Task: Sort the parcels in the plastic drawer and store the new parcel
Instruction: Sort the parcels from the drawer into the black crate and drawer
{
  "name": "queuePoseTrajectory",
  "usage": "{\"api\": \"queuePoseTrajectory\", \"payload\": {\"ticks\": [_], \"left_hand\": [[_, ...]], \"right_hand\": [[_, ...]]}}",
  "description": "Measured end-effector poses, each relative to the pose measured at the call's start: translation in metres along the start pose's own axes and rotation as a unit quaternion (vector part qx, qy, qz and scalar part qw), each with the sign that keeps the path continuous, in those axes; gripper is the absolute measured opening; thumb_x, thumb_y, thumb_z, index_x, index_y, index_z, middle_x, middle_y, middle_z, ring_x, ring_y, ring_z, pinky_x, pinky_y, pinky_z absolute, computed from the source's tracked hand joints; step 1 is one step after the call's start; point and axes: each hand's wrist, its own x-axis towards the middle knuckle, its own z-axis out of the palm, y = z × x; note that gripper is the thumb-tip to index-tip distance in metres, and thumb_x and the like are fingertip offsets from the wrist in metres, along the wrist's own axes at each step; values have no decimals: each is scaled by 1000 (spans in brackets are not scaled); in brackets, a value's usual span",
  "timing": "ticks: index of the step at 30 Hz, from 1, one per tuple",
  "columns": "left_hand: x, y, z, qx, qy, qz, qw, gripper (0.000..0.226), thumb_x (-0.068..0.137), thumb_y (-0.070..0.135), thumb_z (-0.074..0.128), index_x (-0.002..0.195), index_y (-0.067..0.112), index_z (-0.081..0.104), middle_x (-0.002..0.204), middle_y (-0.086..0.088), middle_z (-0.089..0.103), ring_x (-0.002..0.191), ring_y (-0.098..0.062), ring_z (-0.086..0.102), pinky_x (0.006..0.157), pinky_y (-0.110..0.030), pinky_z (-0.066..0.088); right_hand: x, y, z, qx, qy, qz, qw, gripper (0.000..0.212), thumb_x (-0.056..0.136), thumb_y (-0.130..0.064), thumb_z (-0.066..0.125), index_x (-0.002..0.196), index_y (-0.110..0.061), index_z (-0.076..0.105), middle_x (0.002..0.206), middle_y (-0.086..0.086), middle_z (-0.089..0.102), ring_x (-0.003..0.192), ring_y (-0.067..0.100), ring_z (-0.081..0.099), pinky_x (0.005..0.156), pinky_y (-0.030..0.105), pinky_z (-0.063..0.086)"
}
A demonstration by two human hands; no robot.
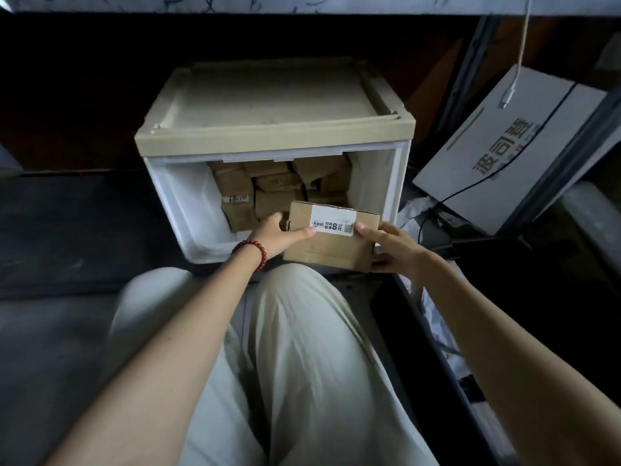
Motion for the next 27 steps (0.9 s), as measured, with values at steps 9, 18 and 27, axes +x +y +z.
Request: {"api": "queuePoseTrajectory", "payload": {"ticks": [9, 18, 27], "left_hand": [[-2, 79, 83, 51, -65, 91, 992, 89, 81, 46, 71, 149, 11, 25, 152, -8, 33, 136, -24, 37, 108, -33, 34], [-21, 120, 205, 121, -154, 238, 951, 74, 86, 36, 68, 147, 29, 25, 142, -9, 48, 126, -29, 47, 101, -31, 38], [-35, 118, 303, 189, -295, 227, 909, 65, 85, 46, 65, 138, 33, 30, 124, -8, 57, 109, -28, 57, 94, -38, 47]], "right_hand": [[-62, 38, -92, 49, 70, -4, 996, 45, 87, -47, 62, 122, -20, 56, 115, 2, 64, 96, 22, 67, 67, 34, 57], [-129, 97, -156, 58, 271, -1, 961, 43, 89, -42, 63, 124, -33, 38, 108, -1, 59, 90, 17, 62, 51, 33, 55], [-190, 167, -190, 68, 355, 78, 929, 38, 91, -37, 62, 120, -17, 46, 107, 3, 57, 80, 16, 62, 55, 39, 58]]}}
